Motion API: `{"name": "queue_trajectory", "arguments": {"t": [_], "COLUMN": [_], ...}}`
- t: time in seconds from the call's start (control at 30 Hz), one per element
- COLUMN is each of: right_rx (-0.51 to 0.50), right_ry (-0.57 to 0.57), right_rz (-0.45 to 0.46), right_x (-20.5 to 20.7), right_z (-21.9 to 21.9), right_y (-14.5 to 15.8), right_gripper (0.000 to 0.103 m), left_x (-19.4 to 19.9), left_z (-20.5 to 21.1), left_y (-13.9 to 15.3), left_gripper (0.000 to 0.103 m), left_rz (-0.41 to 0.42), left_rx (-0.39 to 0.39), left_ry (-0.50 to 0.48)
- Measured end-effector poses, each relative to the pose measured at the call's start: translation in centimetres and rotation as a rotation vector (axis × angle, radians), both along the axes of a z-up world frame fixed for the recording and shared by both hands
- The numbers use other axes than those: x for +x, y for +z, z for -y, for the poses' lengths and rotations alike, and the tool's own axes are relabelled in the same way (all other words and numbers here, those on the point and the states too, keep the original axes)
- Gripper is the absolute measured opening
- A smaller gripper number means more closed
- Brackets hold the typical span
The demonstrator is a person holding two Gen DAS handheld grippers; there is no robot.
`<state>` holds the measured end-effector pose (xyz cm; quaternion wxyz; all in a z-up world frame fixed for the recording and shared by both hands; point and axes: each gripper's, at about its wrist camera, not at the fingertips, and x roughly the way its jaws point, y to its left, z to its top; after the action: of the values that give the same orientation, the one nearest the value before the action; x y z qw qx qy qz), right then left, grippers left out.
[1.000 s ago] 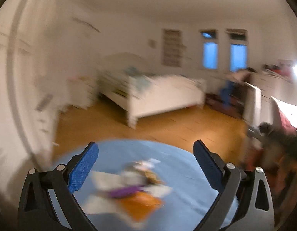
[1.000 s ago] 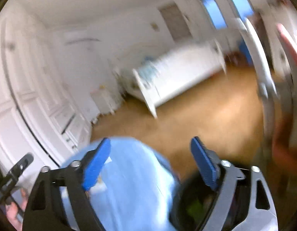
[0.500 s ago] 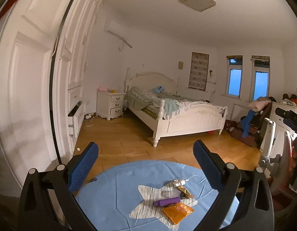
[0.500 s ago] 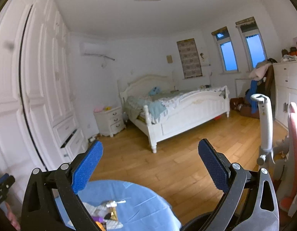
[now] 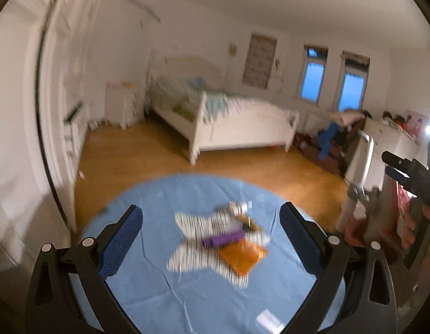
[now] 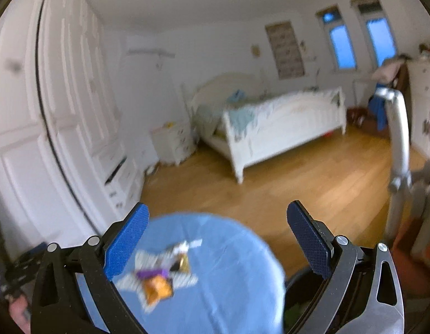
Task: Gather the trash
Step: 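Move both tools back toward the remaining trash on the table, then grasp the purple bottle with left tool while right grasps white nozzle cap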
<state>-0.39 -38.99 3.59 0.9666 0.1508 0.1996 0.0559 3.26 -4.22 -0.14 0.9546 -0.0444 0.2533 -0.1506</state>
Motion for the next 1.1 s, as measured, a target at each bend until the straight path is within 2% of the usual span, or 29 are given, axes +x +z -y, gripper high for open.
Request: {"name": "queue_trajectory", "arguments": {"t": [0.23, 0.4, 0.5, 0.57, 0.63, 0.77, 0.87, 0.93, 1.1], "right_rx": [-0.008, -0.008, 0.034, 0.091, 0.105, 0.135, 0.159, 0.162, 0.128], "right_ry": [0.122, 0.189, 0.241, 0.27, 0.28, 0.282, 0.268, 0.265, 0.29], "right_rz": [-0.202, -0.289, -0.342, -0.385, -0.419, -0.455, -0.48, -0.519, -0.557], "right_x": [5.1, 9.2, 12.0, 14.1, 16.3, 19.9, 22.4, 24.1, 26.0], "right_z": [-4.3, -7.1, -7.8, -8.1, -8.8, -9.7, -10.2, -10.7, -12.4], "right_y": [-7.0, -10.0, -11.6, -12.9, -14.0, -15.1, -15.7, -16.4, -17.5], "right_gripper": [0.098, 0.095, 0.088, 0.084, 0.08, 0.076, 0.075, 0.068, 0.036], "left_x": [4.7, 7.0, 8.9, 11.0, 12.7, 13.9, 13.8, 13.9, 14.3], "left_z": [1.4, 3.5, 4.6, 5.1, 5.3, 6.3, 6.6, 6.7, 8.2], "left_y": [-6.0, -8.2, -9.1, -9.8, -10.5, -12.0, -12.3, -12.4, -13.5], "left_gripper": [0.098, 0.097, 0.097, 0.091, 0.075, 0.07, 0.069, 0.069, 0.066], "left_rz": [-0.172, -0.189, -0.15, -0.144, -0.182, -0.208, -0.213, -0.215, -0.215], "left_rx": [0.068, 0.167, 0.281, 0.366, 0.384, 0.458, 0.436, 0.426, 0.476], "left_ry": [-0.122, -0.224, -0.277, -0.301, -0.352, -0.463, -0.552, -0.581, -0.626]}}
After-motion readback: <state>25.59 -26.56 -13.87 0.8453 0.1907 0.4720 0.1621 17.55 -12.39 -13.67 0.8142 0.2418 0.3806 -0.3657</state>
